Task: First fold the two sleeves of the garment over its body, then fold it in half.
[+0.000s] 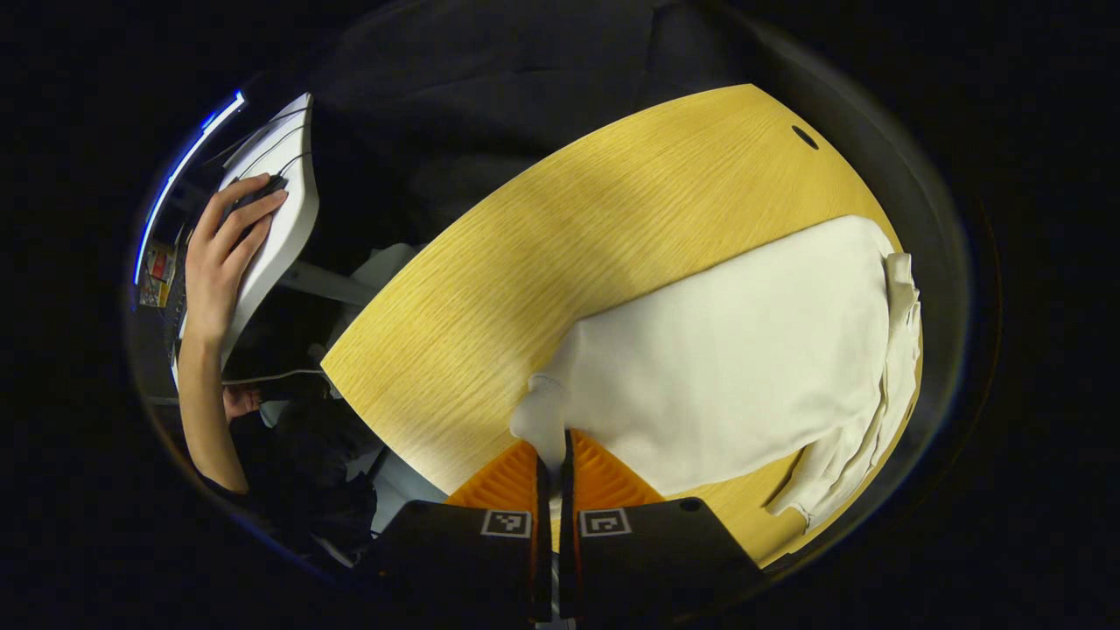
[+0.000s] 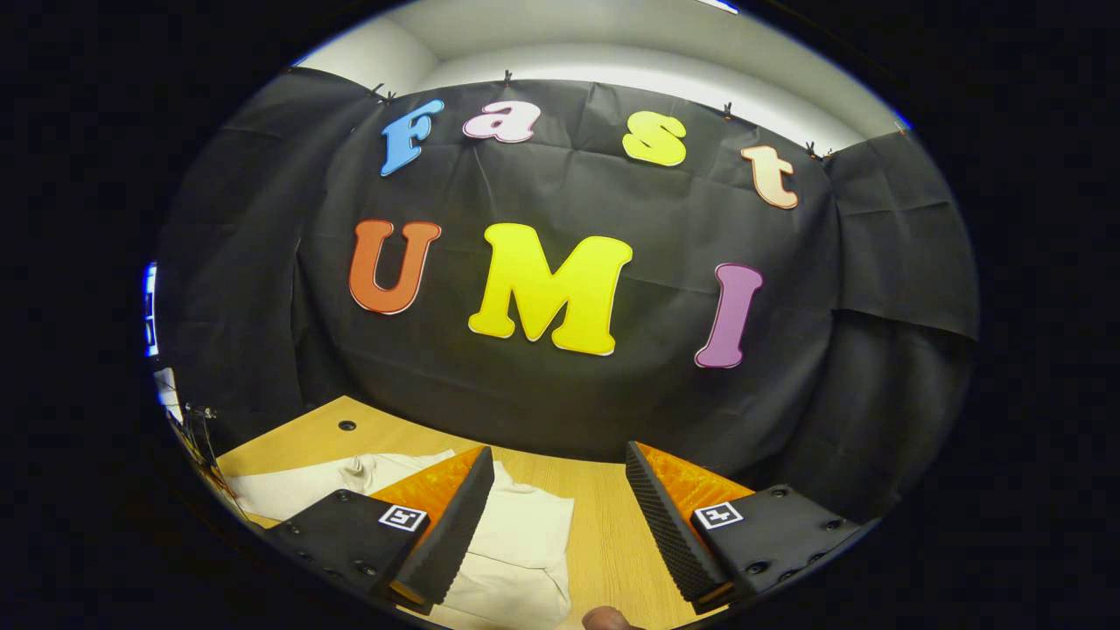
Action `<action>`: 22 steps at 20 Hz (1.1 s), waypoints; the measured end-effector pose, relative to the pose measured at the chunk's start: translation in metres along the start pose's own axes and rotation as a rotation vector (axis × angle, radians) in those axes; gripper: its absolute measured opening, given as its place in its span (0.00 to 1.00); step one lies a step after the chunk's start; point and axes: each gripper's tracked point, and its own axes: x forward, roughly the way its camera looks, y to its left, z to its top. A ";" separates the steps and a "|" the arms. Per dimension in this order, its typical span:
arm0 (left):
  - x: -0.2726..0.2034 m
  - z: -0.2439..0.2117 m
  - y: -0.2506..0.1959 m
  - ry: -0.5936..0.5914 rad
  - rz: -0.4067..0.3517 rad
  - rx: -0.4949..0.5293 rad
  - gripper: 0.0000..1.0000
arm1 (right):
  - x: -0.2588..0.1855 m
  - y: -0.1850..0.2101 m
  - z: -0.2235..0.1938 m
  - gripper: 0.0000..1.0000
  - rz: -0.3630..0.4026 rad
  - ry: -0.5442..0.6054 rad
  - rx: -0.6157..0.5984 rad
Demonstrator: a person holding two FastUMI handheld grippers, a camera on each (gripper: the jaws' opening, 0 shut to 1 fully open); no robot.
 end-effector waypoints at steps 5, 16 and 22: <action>-0.022 0.015 -0.013 -0.029 0.012 0.053 0.04 | -0.001 -0.005 -0.002 0.95 0.002 0.015 0.009; -0.085 0.062 -0.123 -0.156 -0.049 0.186 0.04 | 0.001 -0.018 -0.013 0.95 0.020 0.037 0.026; -0.098 0.056 -0.230 -0.193 -0.122 0.301 0.04 | 0.001 -0.028 -0.018 0.95 0.025 0.048 0.024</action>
